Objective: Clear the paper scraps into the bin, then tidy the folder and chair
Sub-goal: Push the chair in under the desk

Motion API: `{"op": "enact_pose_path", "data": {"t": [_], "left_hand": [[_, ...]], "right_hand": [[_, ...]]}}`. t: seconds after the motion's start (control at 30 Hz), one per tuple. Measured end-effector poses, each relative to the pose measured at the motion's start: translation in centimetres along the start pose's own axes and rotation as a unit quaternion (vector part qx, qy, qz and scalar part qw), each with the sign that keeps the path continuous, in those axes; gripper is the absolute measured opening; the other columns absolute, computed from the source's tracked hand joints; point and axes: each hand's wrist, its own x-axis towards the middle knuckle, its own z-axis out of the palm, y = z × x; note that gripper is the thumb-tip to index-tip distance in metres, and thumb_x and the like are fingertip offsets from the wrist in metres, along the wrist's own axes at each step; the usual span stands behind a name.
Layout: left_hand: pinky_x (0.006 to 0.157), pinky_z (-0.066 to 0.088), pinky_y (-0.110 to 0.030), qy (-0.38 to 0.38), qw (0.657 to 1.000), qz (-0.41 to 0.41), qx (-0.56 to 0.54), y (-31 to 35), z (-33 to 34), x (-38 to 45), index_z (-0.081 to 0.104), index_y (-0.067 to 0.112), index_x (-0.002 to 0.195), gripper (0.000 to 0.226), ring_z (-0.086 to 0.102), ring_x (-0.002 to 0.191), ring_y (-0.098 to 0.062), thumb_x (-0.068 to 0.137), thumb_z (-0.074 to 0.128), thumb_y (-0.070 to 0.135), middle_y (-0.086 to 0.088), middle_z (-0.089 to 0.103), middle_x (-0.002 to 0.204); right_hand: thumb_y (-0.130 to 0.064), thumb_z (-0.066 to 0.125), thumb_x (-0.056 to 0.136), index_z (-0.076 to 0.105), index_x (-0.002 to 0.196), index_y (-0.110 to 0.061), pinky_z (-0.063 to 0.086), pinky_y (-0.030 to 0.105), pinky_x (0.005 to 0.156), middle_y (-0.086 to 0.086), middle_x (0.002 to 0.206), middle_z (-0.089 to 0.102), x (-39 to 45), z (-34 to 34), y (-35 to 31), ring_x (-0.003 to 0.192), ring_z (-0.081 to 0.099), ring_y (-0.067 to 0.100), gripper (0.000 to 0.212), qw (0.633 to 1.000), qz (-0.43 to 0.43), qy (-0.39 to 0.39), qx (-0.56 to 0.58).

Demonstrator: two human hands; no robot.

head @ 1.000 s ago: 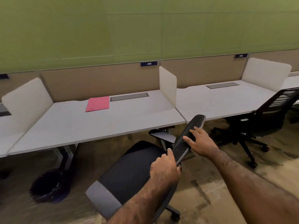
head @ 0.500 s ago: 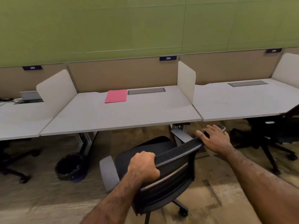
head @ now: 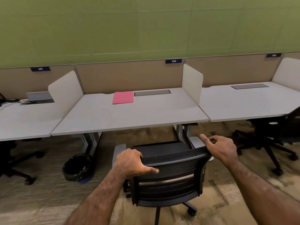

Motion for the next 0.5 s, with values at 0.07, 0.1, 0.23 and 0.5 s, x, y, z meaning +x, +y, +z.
{"op": "enact_pose_path", "data": {"t": [0.07,0.1,0.23,0.5], "left_hand": [[0.061,0.057,-0.028,0.008,1.000,0.011,0.006,-1.6,-0.3,-0.4,0.068,0.024,0.076,0.101,0.060,0.060,-0.004,0.026,0.037,0.106,0.012,0.065,0.062],[0.061,0.057,-0.029,0.017,1.000,0.014,0.011,-2.5,-0.4,-0.6,0.068,0.024,0.076,0.102,0.060,0.060,-0.005,0.026,0.035,0.107,0.011,0.064,0.062],[0.054,0.052,-0.025,0.073,0.997,0.029,0.028,-6.4,-0.3,-1.7,0.066,0.024,0.068,0.097,0.056,0.052,-0.005,0.036,0.028,0.107,0.010,0.061,0.054],[0.049,0.044,-0.024,0.191,0.981,0.011,0.027,-12.9,-1.1,-2.8,0.068,0.026,0.064,0.091,0.052,0.047,-0.003,0.069,0.007,0.093,0.008,0.056,0.047]], "right_hand": [[-0.081,0.038,0.077,0.073,0.085,-0.024,0.046,0.041,0.088,0.002,0.082,0.070,-1.4,0.2,-1.3,0.087,0.062,0.026,0.068,1.000,0.012,0.016,-0.009],[-0.081,0.037,0.078,0.072,0.086,-0.025,0.043,0.044,0.091,0.003,0.083,0.070,-2.1,0.3,-1.9,0.088,0.062,0.026,0.067,0.999,0.018,0.020,-0.020],[-0.079,0.032,0.080,0.073,0.088,-0.024,0.038,0.047,0.095,0.004,0.084,0.071,-4.2,1.0,-4.6,0.088,0.062,0.028,0.069,0.998,0.028,0.043,-0.039],[-0.079,0.027,0.081,0.072,0.085,-0.030,0.040,0.045,0.094,-0.003,0.079,0.072,-7.0,3.3,-8.8,0.082,0.062,0.022,0.068,0.997,0.034,0.067,-0.029]]}}
